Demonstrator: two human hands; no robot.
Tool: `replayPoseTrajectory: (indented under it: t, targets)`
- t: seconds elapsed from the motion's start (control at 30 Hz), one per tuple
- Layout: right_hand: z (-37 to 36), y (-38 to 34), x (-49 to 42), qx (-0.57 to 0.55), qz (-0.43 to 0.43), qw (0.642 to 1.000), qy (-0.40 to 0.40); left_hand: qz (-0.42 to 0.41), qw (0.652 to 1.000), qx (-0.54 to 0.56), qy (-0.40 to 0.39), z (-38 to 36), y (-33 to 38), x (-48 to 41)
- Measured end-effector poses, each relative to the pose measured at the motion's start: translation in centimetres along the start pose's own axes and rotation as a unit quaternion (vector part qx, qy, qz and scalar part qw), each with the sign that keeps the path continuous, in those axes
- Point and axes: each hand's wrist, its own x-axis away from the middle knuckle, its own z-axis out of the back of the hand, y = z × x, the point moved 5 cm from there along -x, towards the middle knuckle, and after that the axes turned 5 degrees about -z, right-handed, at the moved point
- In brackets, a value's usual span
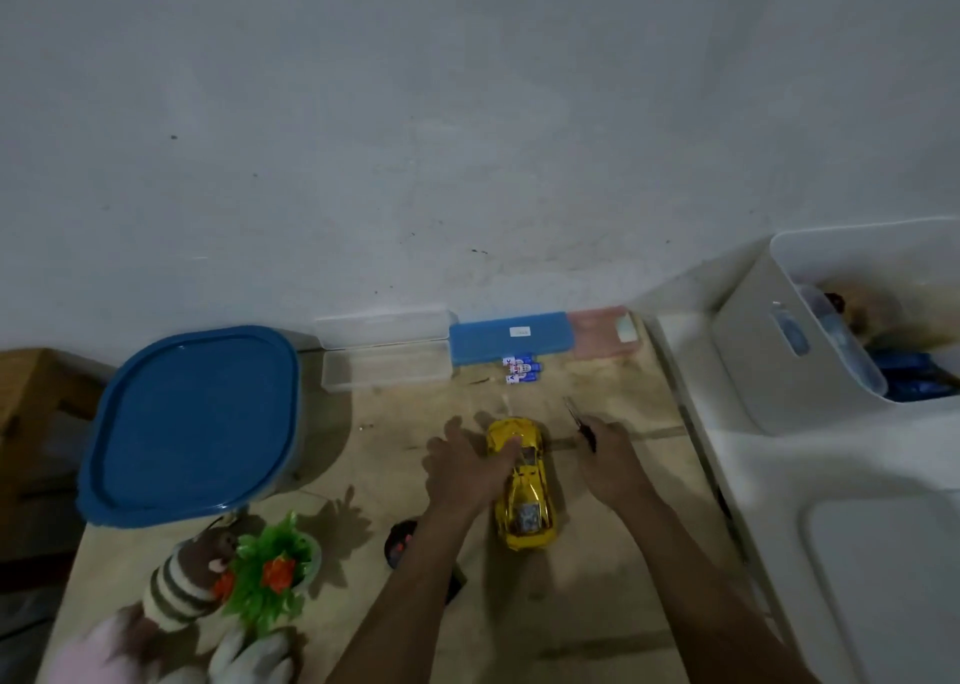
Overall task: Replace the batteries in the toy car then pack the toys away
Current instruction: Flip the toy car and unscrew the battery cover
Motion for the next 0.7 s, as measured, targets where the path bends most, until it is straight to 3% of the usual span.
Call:
replayPoseTrajectory:
  t: [0.1, 0.2, 0.4, 0.53, 0.6, 0.7]
  targets:
    - [-0.1, 0.0, -0.1, 0.010, -0.002, 1.000, 0.026, 0.006, 0.997, -0.059, -0.052, -3.2, -0.1, 1.1]
    - [0.2, -0.2, 0.1, 0.046, 0.010, 0.996, 0.073, -0.019, 0.996, -0.086, -0.024, -4.4, 0.0, 1.7]
    - [1.0, 0.0, 0.2, 0.031, 0.030, 0.997, 0.070, -0.027, 0.999, -0.007, -0.026, -4.0, 0.3, 1.3]
    - [3.0, -0.5, 1.5, -0.027, 0.045, 0.989, 0.136, -0.009, 0.993, 0.106, -0.058, -1.8, -0.1, 1.0]
    - [3.3, -1.6, 2.4, -0.111, 0.065, 0.986, 0.106, 0.014, 0.979, 0.189, -0.081, -0.6, -0.5, 1.3]
    - [2.5, -4.8, 4.6, -0.252, 0.076, 0.963, -0.057, 0.015, 0.932, 0.345, -0.106, 0.7, -0.2, 2.5]
